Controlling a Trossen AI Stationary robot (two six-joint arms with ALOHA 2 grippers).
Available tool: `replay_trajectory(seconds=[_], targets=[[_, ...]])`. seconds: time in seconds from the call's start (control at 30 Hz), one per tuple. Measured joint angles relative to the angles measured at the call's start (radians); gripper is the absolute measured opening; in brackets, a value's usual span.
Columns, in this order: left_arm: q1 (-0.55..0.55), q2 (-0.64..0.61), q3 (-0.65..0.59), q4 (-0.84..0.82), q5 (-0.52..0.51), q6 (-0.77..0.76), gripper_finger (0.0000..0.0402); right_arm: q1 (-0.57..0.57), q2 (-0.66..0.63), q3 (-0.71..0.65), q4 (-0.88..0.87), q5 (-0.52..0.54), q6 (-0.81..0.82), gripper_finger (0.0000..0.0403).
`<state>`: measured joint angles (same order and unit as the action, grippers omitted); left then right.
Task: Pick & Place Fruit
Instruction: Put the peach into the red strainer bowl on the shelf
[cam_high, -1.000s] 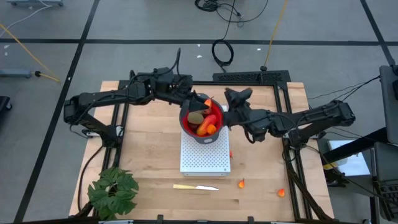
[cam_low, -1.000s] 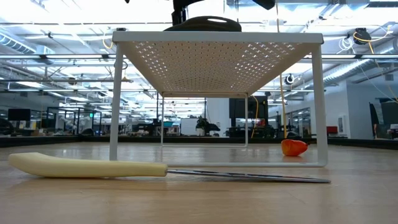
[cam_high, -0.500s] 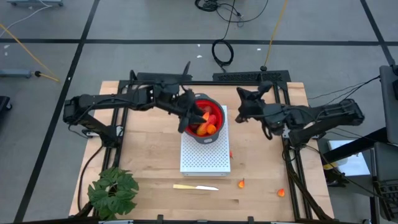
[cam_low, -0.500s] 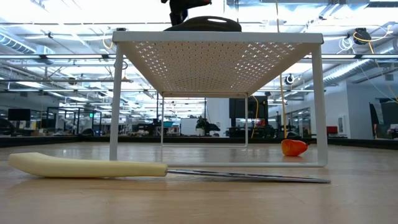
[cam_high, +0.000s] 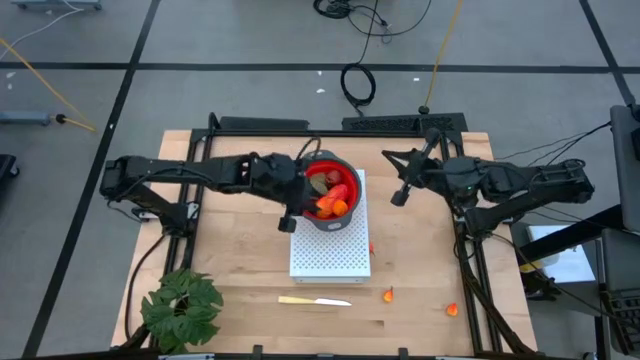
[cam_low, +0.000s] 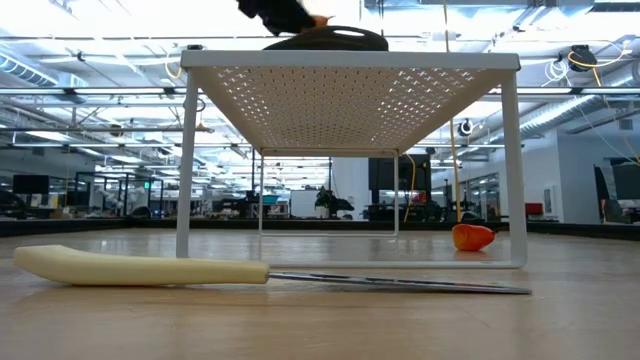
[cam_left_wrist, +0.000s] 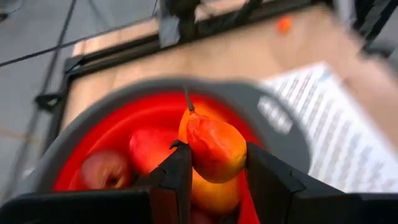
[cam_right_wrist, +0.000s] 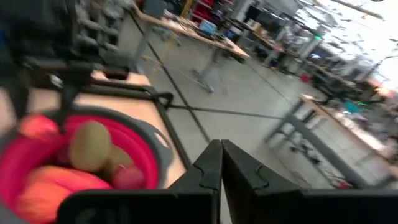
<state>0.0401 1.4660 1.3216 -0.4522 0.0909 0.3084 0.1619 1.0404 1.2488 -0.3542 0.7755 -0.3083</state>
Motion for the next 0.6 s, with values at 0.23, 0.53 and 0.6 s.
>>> replay_trajectory(seconds=[0.23,0.53,0.6], targets=[[-0.043,0.000,0.000,-0.100,-0.166,0.060,0.0122,-0.006,-0.034,0.000,-0.004,-0.074,0.062,0.0000],[-0.049,0.000,0.000,-0.123,-0.171,0.023,0.0122,-0.005,-0.027,0.000,-0.047,-0.075,0.068,0.0000],[-0.049,0.000,0.000,-0.128,-0.170,0.022,0.0122,-0.005,-0.027,0.000,-0.047,-0.075,0.083,0.0000]])
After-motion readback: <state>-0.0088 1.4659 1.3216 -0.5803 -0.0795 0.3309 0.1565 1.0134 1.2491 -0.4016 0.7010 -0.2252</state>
